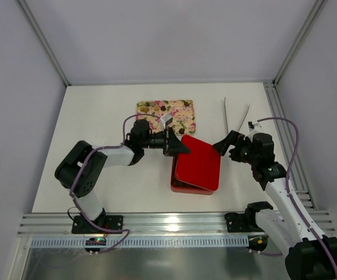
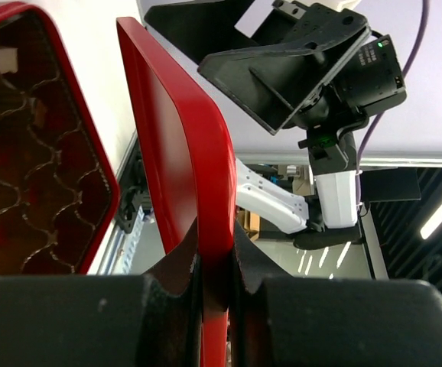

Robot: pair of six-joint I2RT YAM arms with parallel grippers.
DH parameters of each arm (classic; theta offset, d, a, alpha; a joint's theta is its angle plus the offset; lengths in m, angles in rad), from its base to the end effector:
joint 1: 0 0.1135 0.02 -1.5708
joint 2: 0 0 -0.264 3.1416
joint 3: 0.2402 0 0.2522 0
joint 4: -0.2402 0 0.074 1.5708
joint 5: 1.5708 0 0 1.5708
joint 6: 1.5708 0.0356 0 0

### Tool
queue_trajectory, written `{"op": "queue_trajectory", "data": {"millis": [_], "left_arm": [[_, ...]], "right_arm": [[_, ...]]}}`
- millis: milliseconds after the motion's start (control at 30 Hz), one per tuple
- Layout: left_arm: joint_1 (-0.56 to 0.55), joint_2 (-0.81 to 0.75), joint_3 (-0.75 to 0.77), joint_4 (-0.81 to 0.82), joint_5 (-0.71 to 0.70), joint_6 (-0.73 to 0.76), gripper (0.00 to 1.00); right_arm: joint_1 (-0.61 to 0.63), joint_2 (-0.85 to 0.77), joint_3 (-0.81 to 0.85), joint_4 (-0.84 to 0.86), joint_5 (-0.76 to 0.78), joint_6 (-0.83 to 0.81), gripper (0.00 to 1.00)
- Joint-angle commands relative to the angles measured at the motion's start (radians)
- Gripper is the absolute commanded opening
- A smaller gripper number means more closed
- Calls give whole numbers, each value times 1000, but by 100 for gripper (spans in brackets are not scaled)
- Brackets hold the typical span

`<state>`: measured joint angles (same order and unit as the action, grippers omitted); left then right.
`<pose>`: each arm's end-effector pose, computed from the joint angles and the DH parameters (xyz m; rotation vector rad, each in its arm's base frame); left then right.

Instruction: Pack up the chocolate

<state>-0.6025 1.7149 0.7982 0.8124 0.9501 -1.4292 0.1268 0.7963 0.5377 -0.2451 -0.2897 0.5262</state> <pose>0.2709 -0.2215 0.2070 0.0462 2.2519 -2.1185 0.1795 0.0331 0.2454 0.2414 2.1133 0.6943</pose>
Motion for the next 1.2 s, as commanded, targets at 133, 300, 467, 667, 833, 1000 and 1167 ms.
{"op": "queue_trajectory", "data": {"millis": [133, 300, 467, 667, 833, 1000, 1167], "left_arm": [[1, 69, -11, 85, 32, 52, 0], [1, 106, -11, 93, 30, 69, 0], [3, 124, -19, 93, 21, 79, 0], [10, 129, -30, 96, 16, 84, 0], [30, 127, -33, 113, 21, 64, 0], [53, 137, -33, 134, 35, 44, 0], [67, 149, -28, 136, 53, 39, 1]], "right_arm": [[-3, -12, -54, 115, -17, -2, 99], [-3, 4, -84, 142, -29, 0, 98], [-4, 17, -110, 164, -37, 3, 98], [-3, 30, -139, 182, -43, 3, 98], [-3, 27, -163, 185, -57, 6, 98], [-1, 18, -199, 216, -75, 18, 98], [-1, 26, -237, 280, -103, 38, 98]]}}
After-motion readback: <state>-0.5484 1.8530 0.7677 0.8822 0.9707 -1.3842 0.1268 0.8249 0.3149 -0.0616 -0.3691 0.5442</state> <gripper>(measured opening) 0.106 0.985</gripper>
